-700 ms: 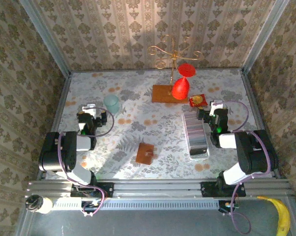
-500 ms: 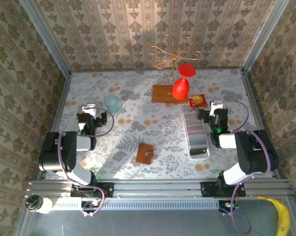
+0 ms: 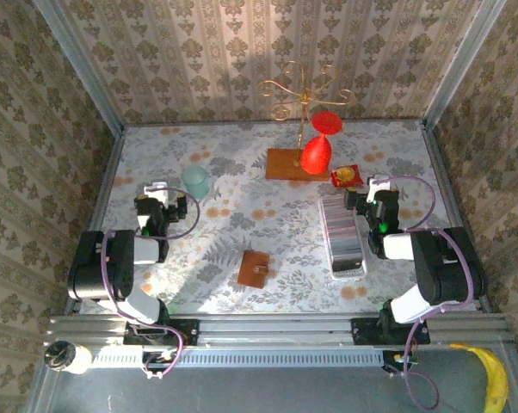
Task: Put the credit cards into the card holder
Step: Pick up the card holder at the bottom-center of the table.
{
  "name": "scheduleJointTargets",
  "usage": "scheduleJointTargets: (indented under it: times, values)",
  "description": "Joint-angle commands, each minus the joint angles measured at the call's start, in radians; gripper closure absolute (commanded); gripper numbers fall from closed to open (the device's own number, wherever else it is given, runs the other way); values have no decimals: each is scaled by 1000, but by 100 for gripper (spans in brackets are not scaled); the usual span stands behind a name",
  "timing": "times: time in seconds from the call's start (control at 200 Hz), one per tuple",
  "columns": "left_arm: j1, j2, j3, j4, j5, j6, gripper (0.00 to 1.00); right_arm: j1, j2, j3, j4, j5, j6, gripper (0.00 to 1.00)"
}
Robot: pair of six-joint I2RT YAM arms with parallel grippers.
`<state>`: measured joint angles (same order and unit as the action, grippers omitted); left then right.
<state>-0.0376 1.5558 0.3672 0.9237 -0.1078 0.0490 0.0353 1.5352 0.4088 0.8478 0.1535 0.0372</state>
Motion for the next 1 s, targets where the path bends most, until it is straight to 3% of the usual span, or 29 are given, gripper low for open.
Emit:
scheduleJointTargets:
  times: [0.0,0.29,0.385,0.44,0.55,0.66,0.775,0.865,0.995]
  values:
    - [4,-2,21,1,13,3,0,5,-7,-8,16,29,12,0]
    - [4,-3,18,8,16,6,0,5,-10,-11,24,30,10,0]
    - [-14,-55,9,-16,32,37,0,9,-98,-5,-69,44,10,0]
    - [-50,-130,16,-82,-22,57,0,10,-205,-4,-177,60,35,0]
    - [-106,-326,84,-391,-107,15,0,10,-389,28,-416,69,78,0]
    - [-130,-501,159,-665,-204,-184,0,8,-547,128,-788,188,317,0]
    - [-101,-647,220,-960,-218,-580,0,-4,-676,166,-1012,190,507,0]
    - [-57,-740,201,-1115,-126,-723,0,-9,-781,156,-1070,99,548,0]
    - [25,-866,109,-1056,169,-766,0,-9,-890,197,-1211,-93,542,4]
